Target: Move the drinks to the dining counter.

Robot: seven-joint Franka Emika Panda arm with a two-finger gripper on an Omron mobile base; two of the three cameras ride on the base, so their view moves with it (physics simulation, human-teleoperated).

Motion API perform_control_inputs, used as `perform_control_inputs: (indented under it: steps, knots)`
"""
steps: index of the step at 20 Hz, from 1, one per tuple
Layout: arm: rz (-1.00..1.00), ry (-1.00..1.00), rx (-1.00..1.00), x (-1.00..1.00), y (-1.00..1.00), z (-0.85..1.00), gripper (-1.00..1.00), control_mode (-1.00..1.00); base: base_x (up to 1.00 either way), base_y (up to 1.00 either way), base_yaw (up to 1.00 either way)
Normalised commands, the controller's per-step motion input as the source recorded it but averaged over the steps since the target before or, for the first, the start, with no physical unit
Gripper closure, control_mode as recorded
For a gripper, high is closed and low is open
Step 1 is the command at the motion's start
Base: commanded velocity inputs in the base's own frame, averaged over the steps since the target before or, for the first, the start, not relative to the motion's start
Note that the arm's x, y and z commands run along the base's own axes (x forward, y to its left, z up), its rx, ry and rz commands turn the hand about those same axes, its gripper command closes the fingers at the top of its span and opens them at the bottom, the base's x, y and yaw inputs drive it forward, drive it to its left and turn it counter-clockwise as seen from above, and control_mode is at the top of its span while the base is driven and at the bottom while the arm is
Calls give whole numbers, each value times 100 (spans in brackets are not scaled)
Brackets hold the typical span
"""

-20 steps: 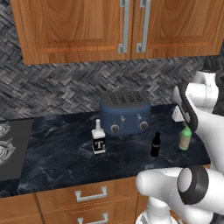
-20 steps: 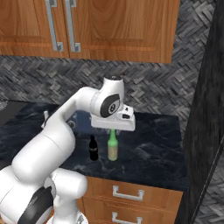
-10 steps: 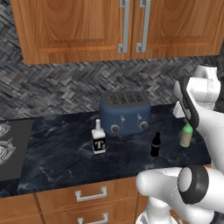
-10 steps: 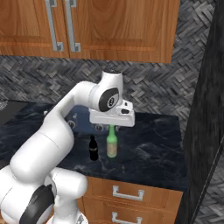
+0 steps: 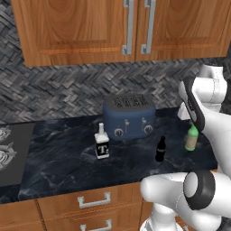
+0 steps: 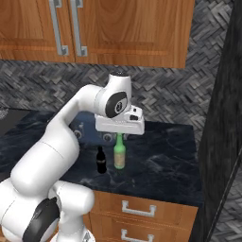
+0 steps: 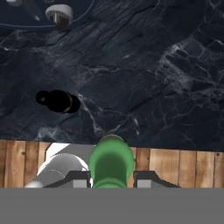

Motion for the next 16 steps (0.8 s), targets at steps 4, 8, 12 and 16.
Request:
perform_control_inputs:
  steps: [4,8,12,16]
  knots:
    - [0,0,0,0,0,0,100,100,-33,32,0]
    - [0,0,0,0,0,0,100,100,-95,76,14]
    - [0,0,0,0,0,0,100,100,-90,60,50]
    - [0,0,0,0,0,0,100,100,-80,65,76]
